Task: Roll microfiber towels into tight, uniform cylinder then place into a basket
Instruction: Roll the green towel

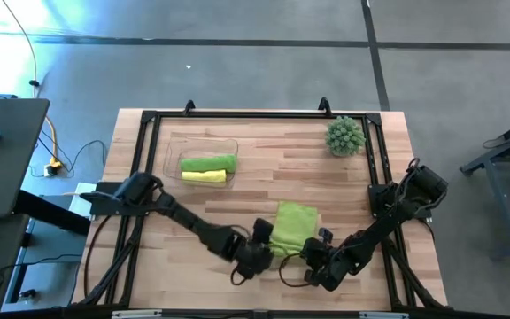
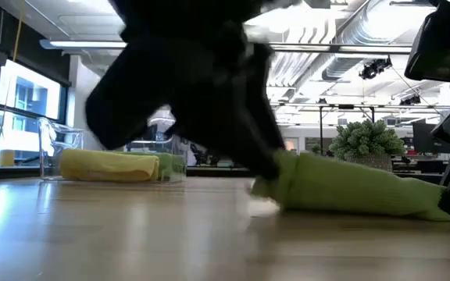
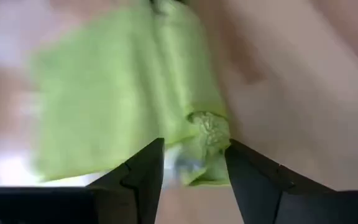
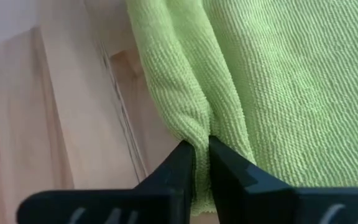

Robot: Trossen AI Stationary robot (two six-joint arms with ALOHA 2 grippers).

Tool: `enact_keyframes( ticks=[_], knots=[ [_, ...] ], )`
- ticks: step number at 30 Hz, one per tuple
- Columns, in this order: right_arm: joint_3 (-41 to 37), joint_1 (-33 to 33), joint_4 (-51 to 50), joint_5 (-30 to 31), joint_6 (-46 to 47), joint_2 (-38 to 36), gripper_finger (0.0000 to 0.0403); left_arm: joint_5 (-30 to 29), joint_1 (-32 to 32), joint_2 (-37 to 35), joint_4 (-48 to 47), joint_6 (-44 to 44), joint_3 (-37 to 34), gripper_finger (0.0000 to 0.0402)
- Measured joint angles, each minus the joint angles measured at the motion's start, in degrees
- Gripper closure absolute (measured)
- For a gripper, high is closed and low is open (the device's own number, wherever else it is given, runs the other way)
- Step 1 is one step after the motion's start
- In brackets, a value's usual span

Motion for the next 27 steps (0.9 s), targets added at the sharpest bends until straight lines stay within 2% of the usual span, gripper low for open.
enact_keyframes(
  ticks=[1, 3, 8, 13, 18, 27],
  knots=[
    [0.00, 0.00, 0.00, -0.01, 0.43, 0.00, 0.0372, -4.38, -0.90, -0.21, 0.23, 0.19, -0.01, 0.0241],
    [0.00, 0.00, 0.00, -0.05, 1.83, 0.00, 0.0372, -8.82, -2.65, -0.49, 0.85, -0.10, 0.09, 0.0241],
    [0.00, 0.00, 0.05, -0.07, 4.40, -0.02, 0.0372, -3.89, -5.37, 0.63, 4.35, 2.00, 0.10, 0.0241],
    [-0.04, -0.70, 0.70, -0.82, 4.42, -0.11, 0.0373, -5.48, -5.02, 3.41, 9.72, 6.02, 0.06, 0.0241],
    [-0.04, -0.76, 1.05, -1.14, 4.40, -0.09, 0.0373, -11.02, -3.54, 4.94, 10.73, 6.90, 0.06, 0.0241],
    [-0.11, -0.79, 2.14, -1.30, 4.34, -0.04, 0.0373, -7.51, 0.02, 5.38, 10.78, 6.84, 0.08, 0.0241]
  ],
)
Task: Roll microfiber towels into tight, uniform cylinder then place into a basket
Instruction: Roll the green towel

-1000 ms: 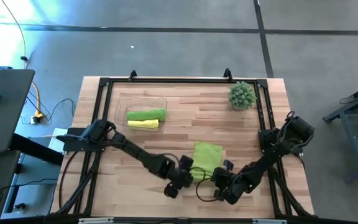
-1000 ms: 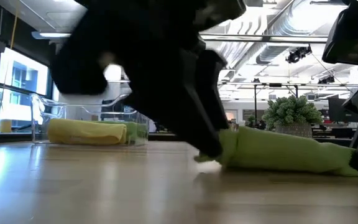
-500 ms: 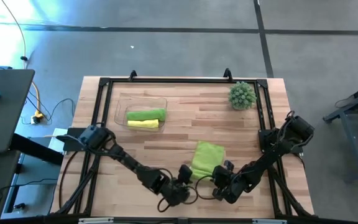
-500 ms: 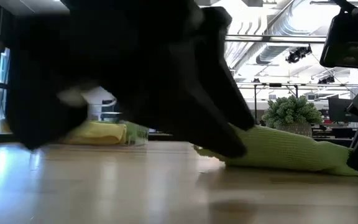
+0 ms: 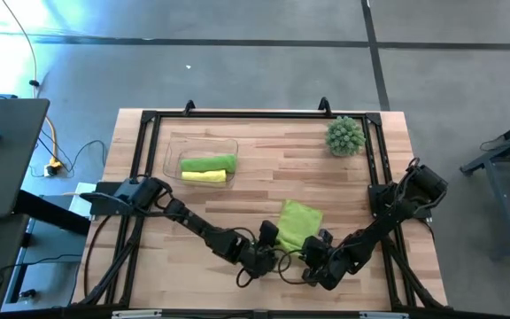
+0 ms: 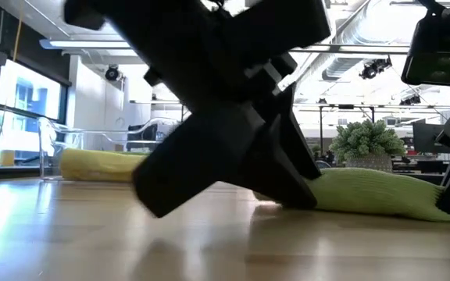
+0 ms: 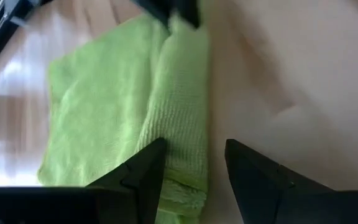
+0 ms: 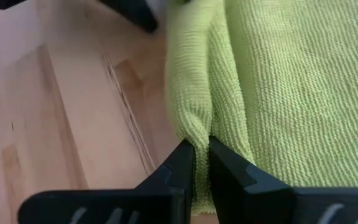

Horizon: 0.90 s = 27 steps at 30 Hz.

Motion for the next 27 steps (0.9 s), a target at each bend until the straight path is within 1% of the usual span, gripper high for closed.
enact_keyframes(
  ticks=[2, 5, 8, 10, 13, 17, 19, 22, 24, 27],
  knots=[
    [-0.02, 0.00, 0.07, 0.00, 0.00, 0.00, 0.0373, 0.50, 0.89, -0.02, 0.00, -0.05, 0.00, 0.0241],
    [-0.04, 0.00, 0.48, -0.07, -0.01, 0.04, 0.0373, 3.06, 2.15, -0.03, -0.15, -0.24, 0.00, 0.0241],
    [-0.02, 0.00, 0.48, -0.10, -0.57, 0.04, 0.0373, 5.60, 3.35, -0.11, -0.17, -2.85, 0.00, 0.0241],
    [0.02, 0.00, 0.40, -0.27, -2.29, -0.22, 0.0367, 8.43, 4.26, -0.26, -0.80, -5.80, 0.04, 0.0246],
    [-0.01, -0.07, 0.37, -1.32, -6.19, -2.06, 0.0342, 13.93, 5.75, -0.44, -2.99, -10.73, 0.23, 0.0271],
    [-0.31, 0.00, -1.22, -3.18, -11.27, -5.97, 0.0301, 21.98, 7.76, -0.64, -5.60, -17.94, 0.44, 0.0323],
    [-0.26, 0.09, -1.83, -3.40, -12.70, -7.84, 0.0285, 27.13, 8.76, -0.66, -6.57, -21.69, 0.37, 0.0348],
    [-0.22, 0.30, -2.05, -5.72, -16.16, -9.09, 0.0273, 35.42, 9.99, -0.61, -6.83, -28.76, 0.34, 0.0378],
    [-0.19, 0.77, -1.02, -6.92, -19.38, -9.67, 0.0271, 39.35, 10.60, -0.55, -6.88, -33.92, 0.28, 0.0390],
    [-0.09, 2.29, 1.45, -5.19, -24.04, -9.69, 0.0270, 43.53, 11.58, -0.44, -6.84, -39.87, 0.24, 0.0396]
  ],
)
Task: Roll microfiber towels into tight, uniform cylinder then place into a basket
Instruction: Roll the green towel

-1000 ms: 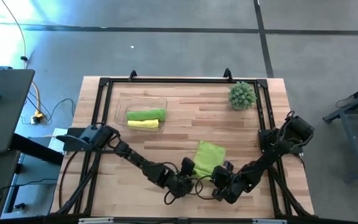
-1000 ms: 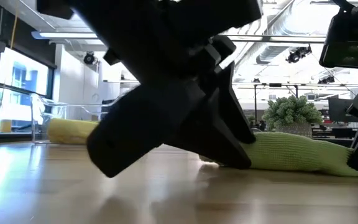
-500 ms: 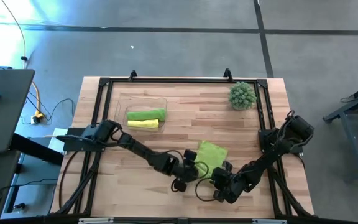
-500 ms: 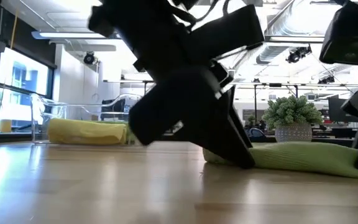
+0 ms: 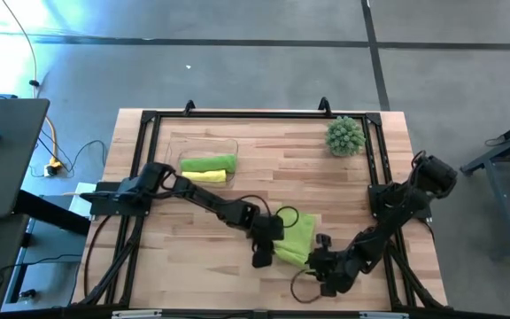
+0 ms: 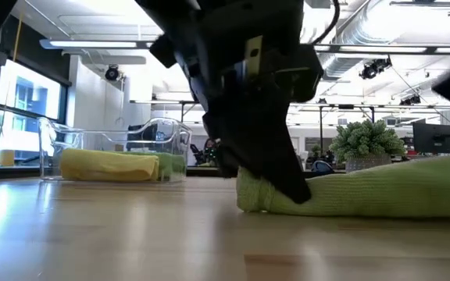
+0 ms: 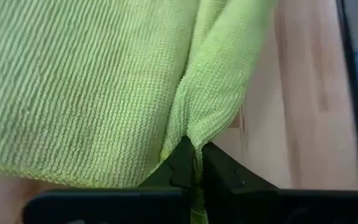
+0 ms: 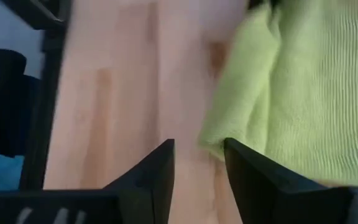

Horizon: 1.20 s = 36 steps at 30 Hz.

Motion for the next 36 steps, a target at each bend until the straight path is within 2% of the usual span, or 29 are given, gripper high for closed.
enact_keyframes(
  ticks=[3, 7, 13, 18, 21, 24, 27, 30, 36],
  knots=[
    [0.07, 1.58, 3.76, 4.92, -7.75, 0.92, 0.0270, 4.01, 1.34, 0.10, 0.15, -4.42, -0.09, 0.0391],
    [0.07, 2.75, 7.68, 10.86, -18.48, 3.86, 0.0270, 4.66, 2.13, 0.11, 0.53, -9.63, -0.16, 0.0383],
    [0.11, 2.73, 10.76, 14.39, -23.91, 8.19, 0.0270, 4.32, 2.78, 0.11, 0.67, -13.40, -0.20, 0.0381],
    [1.30, 3.23, 7.90, 17.45, -25.59, 7.96, 0.0270, 4.38, 3.11, 0.11, 0.66, -13.75, -0.20, 0.0381],
    [6.22, 4.54, -3.60, 17.54, -24.40, 5.93, 0.0270, 4.31, 3.11, 0.11, 0.63, -13.72, -0.20, 0.0381],
    [11.58, 5.29, -15.59, 17.32, -17.48, 5.52, 0.0270, 4.19, 3.11, 0.11, 0.64, -13.75, -0.20, 0.0381],
    [13.66, 4.90, -12.81, 17.25, -13.14, 6.19, 0.0270, 3.97, 3.11, 0.11, 0.72, -13.74, -0.22, 0.0380],
    [12.84, 4.44, -7.73, 15.90, -15.50, 8.25, 0.0270, 3.91, 3.11, 0.11, 0.87, -13.74, -0.24, 0.0380],
    [12.32, 2.72, -12.12, 17.14, -12.43, 11.63, 0.0270, 3.83, 2.89, 0.11, 1.02, -13.73, -0.26, 0.0380]
  ],
)
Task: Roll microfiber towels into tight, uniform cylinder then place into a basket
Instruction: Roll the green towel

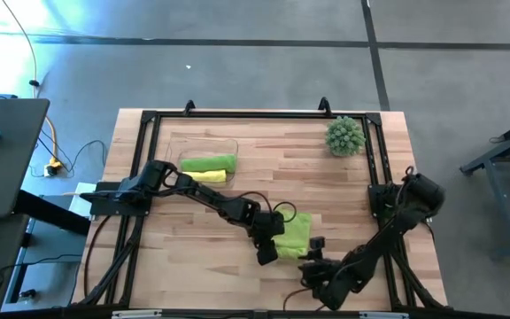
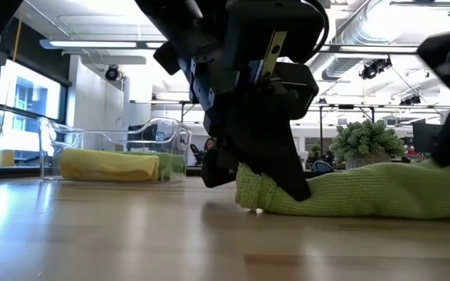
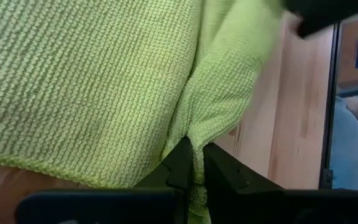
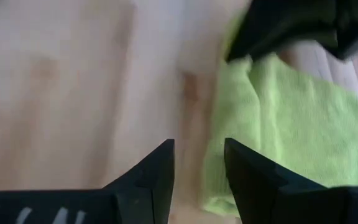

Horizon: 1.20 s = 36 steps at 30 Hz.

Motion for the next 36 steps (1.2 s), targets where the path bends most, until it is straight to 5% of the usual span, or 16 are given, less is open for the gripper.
enact_keyframes(
  ticks=[8, 15, 21, 36],
  knots=[
    [-0.02, -3.83, -6.34, -2.28, 3.07, 2.30, 0.0243, -0.52, -0.14, 0.04, 0.94, 0.01, 0.00, 0.0380],
    [0.20, -6.49, -6.82, -10.26, 7.44, 2.11, 0.0212, 0.21, 0.02, -0.23, 1.16, 1.12, 0.00, 0.0380],
    [0.18, -6.43, -7.92, -11.37, 14.65, 2.24, 0.0244, -0.25, 0.11, -2.30, -0.07, 8.83, -0.24, 0.0371],
    [-5.34, -5.40, -1.23, -9.51, 30.33, 1.77, 0.0355, -1.25, -3.39, -9.53, -12.96, 32.36, -0.11, 0.0261]
  ],
)
